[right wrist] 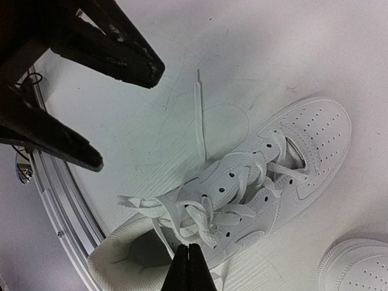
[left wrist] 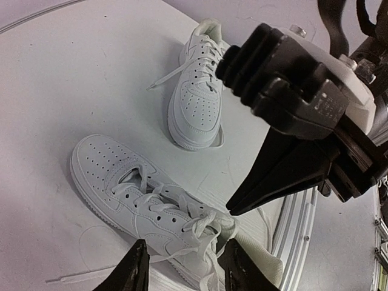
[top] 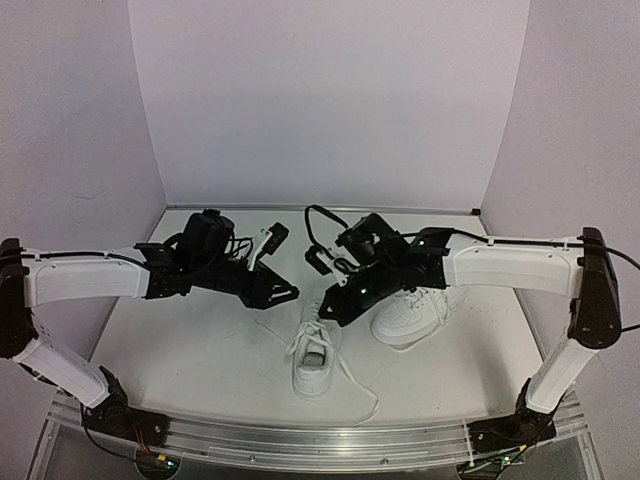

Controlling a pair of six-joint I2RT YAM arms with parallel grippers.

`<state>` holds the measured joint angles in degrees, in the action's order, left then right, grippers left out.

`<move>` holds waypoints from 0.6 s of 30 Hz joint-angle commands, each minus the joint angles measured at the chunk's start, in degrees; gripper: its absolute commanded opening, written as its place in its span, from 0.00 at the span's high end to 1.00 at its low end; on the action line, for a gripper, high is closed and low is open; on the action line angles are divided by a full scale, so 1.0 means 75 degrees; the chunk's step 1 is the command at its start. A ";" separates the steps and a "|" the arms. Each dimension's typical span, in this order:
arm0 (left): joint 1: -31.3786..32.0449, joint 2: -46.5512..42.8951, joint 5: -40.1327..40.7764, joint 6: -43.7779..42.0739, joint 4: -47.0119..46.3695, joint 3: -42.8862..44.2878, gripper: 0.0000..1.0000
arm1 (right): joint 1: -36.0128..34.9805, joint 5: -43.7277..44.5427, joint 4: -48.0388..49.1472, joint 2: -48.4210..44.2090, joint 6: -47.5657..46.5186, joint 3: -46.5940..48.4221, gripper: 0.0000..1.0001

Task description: Tie the shoes

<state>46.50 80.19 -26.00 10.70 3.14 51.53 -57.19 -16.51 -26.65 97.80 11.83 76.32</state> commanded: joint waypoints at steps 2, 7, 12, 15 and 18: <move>-0.0012 0.0223 -0.0276 -0.0221 -0.0248 0.0218 0.60 | -0.0035 -0.0247 0.0136 -0.0414 0.0033 -0.0253 0.93; -0.0006 0.0347 -0.0489 -0.0550 0.0077 0.0332 0.61 | -0.0051 -0.0451 0.0559 -0.1093 0.0243 -0.1124 0.85; -0.0011 0.0532 -0.0785 -0.1041 0.0481 0.0570 0.64 | -0.0056 -0.0500 0.1146 -0.1695 0.0470 -0.1938 0.75; -0.0005 0.0625 -0.0806 -0.1362 0.0797 0.0777 0.67 | -0.0054 -0.0536 0.1558 -0.1809 0.0665 -0.2287 0.74; -0.0011 0.0701 -0.0878 -0.1598 0.0971 0.0932 0.68 | -0.0071 -0.0467 0.1732 -0.1698 0.0731 -0.2510 0.74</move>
<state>46.50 84.78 -30.49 3.19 7.90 54.35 -57.30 -19.96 -18.43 85.51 15.70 59.58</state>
